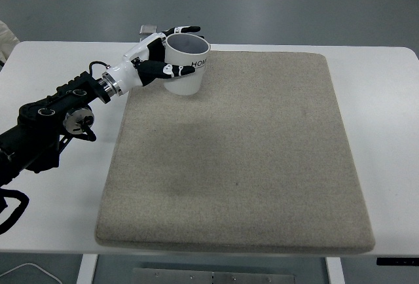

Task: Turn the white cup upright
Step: 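Lower the upright cup onto the pad with the left hand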

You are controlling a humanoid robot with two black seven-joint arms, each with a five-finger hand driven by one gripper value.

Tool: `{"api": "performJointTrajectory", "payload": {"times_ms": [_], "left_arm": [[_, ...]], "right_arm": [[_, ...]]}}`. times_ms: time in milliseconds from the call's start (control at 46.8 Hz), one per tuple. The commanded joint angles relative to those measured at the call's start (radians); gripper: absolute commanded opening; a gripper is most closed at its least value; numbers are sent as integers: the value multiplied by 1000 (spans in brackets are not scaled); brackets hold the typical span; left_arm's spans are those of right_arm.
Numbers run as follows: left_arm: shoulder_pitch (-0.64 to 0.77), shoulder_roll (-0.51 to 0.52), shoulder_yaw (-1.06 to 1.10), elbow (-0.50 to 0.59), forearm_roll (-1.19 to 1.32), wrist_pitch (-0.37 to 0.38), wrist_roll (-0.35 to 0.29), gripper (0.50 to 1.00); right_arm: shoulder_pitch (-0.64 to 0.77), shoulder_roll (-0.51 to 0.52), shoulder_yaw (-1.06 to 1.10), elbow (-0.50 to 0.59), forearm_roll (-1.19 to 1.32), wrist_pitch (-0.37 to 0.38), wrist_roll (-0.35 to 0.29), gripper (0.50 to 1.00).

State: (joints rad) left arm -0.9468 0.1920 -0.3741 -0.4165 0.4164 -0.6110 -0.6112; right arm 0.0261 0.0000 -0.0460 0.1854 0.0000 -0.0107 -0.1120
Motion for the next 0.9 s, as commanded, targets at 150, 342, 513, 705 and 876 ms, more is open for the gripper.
{"api": "performJointTrajectory", "payload": {"times_ms": [150, 342, 513, 705, 876], "left_arm": [[5, 0, 0, 36, 65, 0, 0, 623], [14, -22, 0, 35, 73, 69, 0, 636], [14, -29, 0, 35, 78, 99, 0, 636], [14, -19, 0, 30, 78, 97, 0, 636], [16, -23, 0, 32, 82, 97, 0, 649]], "right_arm": [[0, 0, 0, 0, 0, 0, 0, 930], [2, 0, 0, -1, 0, 0, 0, 930], [0, 0, 0, 0, 0, 0, 0, 930], [0, 0, -3, 0, 2, 0, 0, 930], [0, 0, -2, 0, 2, 3, 0, 930]]}}
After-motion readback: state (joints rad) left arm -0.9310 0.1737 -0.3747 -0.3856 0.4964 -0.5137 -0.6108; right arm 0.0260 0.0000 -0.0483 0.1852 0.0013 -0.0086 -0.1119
